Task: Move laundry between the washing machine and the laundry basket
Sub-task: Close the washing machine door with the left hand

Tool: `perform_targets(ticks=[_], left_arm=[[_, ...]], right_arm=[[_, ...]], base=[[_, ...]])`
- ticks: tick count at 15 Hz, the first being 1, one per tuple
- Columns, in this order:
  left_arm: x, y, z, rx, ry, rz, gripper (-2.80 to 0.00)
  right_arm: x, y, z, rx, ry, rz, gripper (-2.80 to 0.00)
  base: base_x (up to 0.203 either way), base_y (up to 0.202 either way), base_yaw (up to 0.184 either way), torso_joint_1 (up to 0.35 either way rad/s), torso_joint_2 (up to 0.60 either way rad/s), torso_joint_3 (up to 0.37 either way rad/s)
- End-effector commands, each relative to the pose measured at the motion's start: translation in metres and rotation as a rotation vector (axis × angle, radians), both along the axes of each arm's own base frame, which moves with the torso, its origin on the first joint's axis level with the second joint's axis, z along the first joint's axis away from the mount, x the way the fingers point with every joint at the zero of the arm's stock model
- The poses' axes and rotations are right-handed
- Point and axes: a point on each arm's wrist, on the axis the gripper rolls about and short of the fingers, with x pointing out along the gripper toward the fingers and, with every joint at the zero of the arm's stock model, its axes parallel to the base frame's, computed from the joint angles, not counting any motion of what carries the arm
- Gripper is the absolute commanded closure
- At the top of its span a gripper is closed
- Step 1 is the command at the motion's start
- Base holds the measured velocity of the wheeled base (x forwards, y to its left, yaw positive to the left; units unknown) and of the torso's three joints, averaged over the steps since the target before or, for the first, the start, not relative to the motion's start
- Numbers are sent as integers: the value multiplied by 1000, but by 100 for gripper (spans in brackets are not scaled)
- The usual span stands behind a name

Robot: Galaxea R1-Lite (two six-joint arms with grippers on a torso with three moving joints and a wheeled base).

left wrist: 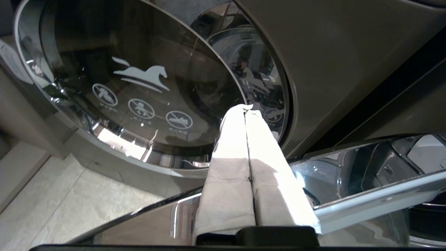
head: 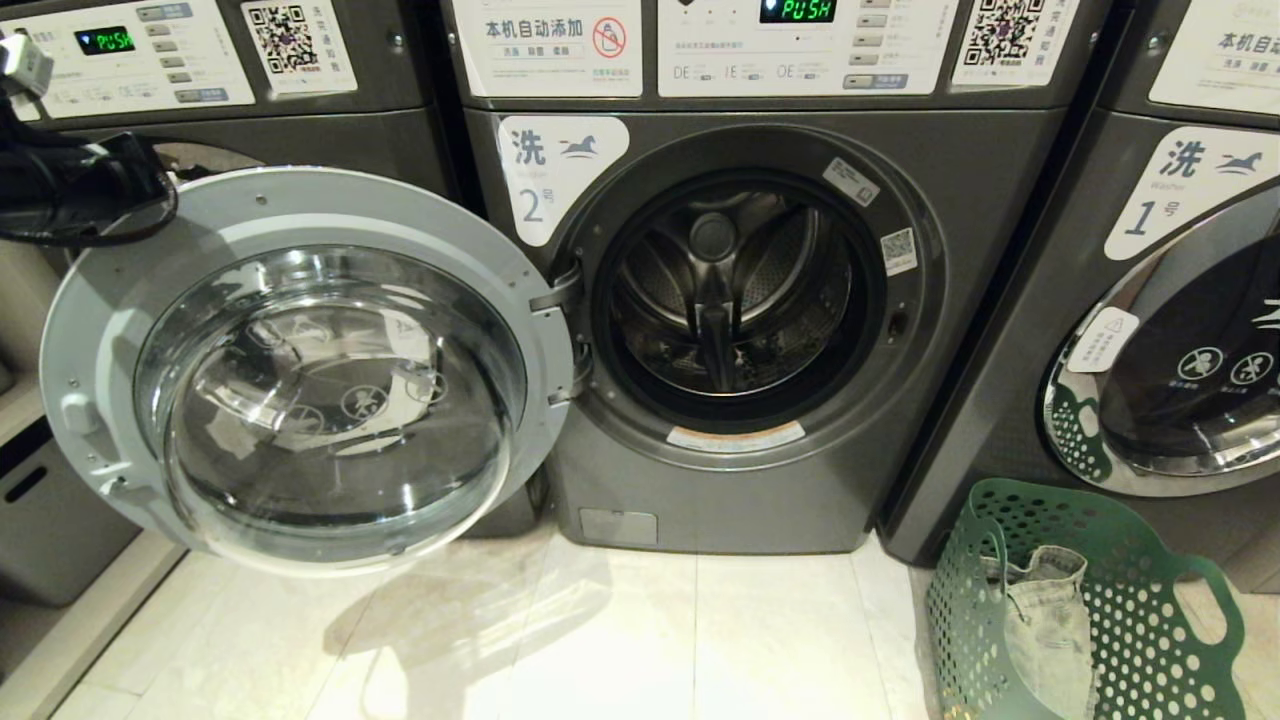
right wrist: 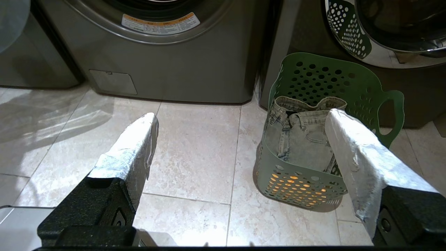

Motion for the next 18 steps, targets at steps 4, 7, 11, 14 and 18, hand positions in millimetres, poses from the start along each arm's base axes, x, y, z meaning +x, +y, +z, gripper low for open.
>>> perform_targets(ticks=[4, 7, 11, 14, 18], left_arm=[[-20, -6, 3, -32, 111, -4, 0], [-42, -16, 13, -48, 159, -27, 0], [-98, -57, 35, -90, 255, -200, 0], [-135, -105, 44, -98, 322, -415, 0], [-169, -189, 50, -38, 340, -780, 0]], right_arm=[[0, 0, 0, 2, 2, -1, -280], [0, 0, 0, 2, 1, -1, -280], [0, 0, 0, 2, 1, -1, -280], [0, 0, 0, 1, -3, -14, -280], [1, -1, 0, 0, -13, -24, -280]], base=[[0, 0, 0, 0, 0, 0], [0, 0, 0, 0, 0, 0], [0, 0, 0, 0, 0, 0], [0, 0, 0, 0, 0, 0], [0, 0, 0, 0, 0, 0]])
